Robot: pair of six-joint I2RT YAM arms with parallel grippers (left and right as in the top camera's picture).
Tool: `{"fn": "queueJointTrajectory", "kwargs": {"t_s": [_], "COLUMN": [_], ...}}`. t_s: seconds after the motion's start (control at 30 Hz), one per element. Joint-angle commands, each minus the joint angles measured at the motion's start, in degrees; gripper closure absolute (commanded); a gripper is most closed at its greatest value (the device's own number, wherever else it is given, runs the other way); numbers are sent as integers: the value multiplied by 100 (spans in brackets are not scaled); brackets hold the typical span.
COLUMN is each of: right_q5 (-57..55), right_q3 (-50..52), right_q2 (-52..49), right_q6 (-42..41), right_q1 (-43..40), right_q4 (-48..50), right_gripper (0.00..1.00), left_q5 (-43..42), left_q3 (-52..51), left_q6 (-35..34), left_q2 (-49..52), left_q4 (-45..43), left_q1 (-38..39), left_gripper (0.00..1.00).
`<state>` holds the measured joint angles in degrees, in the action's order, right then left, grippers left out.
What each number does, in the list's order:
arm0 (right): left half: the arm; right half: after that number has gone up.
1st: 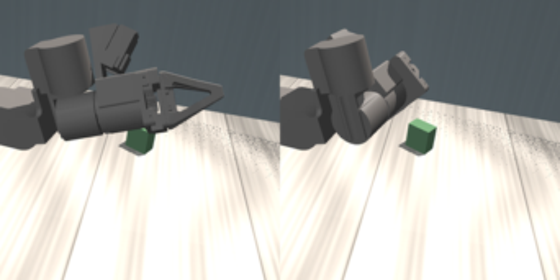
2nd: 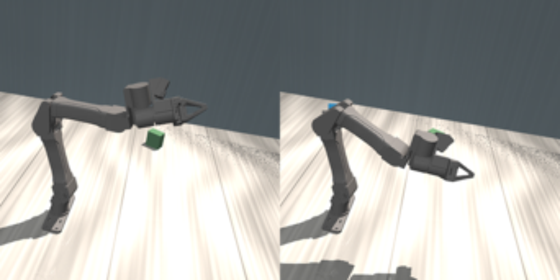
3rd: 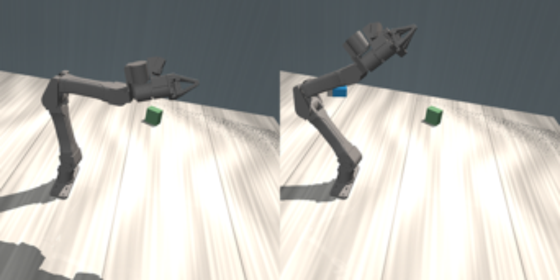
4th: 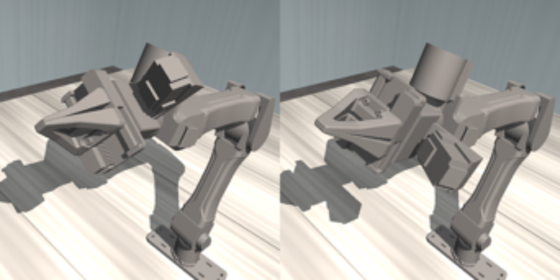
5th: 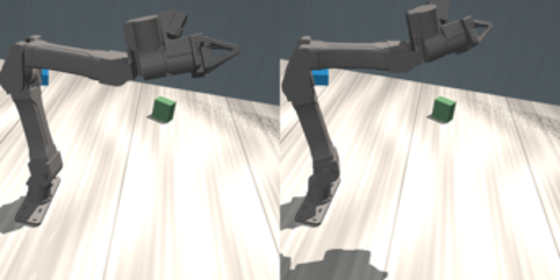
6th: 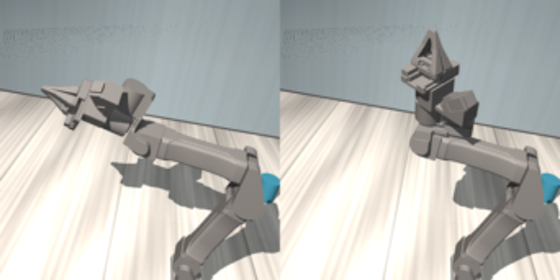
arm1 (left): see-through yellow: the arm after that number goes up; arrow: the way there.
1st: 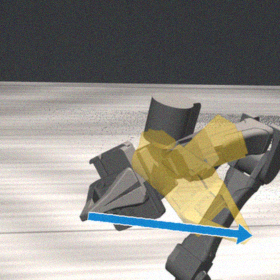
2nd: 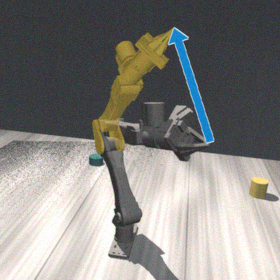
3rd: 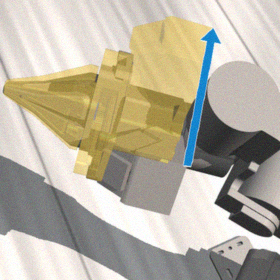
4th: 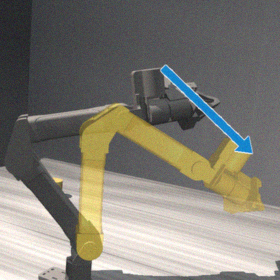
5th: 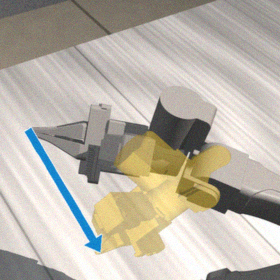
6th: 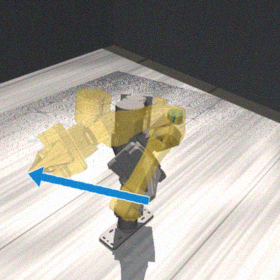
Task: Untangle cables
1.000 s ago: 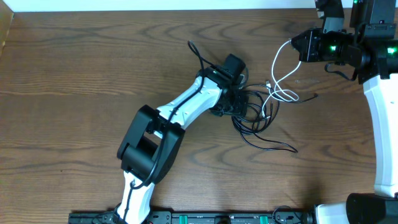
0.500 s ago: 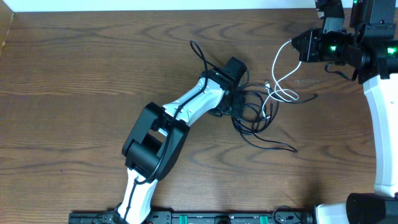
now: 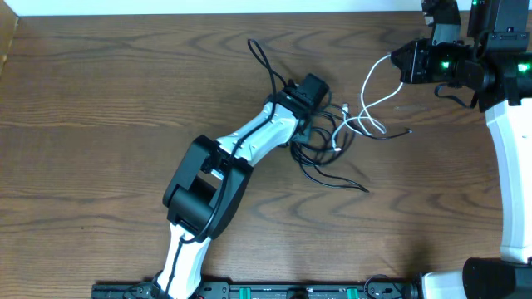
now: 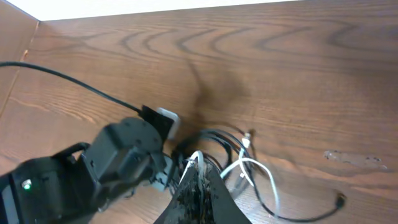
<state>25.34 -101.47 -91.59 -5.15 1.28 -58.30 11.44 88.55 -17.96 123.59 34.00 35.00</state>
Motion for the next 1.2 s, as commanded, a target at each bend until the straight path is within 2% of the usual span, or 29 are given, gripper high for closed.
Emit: {"fn": "queueJointTrajectory", "kwargs": {"t_s": [0.0,0.13,0.27,0.43,0.73,1.17], "right_q5": [-127,-50,144,-492,-2288,-3801], "right_q3": [-20,-20,-66,-651,-2352,-2562], "right_q2": [125,125,138,144,352,673], "right_q6": [118,116,-35,-625,-678,61], "right_q1": [-22,-22,-24,-120,-516,-1189], "right_q4": [105,533,1364,2065,1969,2186], "right_gripper": [99,99,99,99,99,99], "left_q5": [393,-479,-1453,-1491,-1488,-1486], "left_q3": [-26,-26,-26,-28,-26,-26], "left_q6": [37,37,35,35,33,35], "left_q2": [168,168,168,168,168,168], "left_q4": [20,247,531,623,621,619], "left_q1": [-367,-649,-822,-820,-822,-822], "left_gripper": [34,35,37,38,37,38]}}
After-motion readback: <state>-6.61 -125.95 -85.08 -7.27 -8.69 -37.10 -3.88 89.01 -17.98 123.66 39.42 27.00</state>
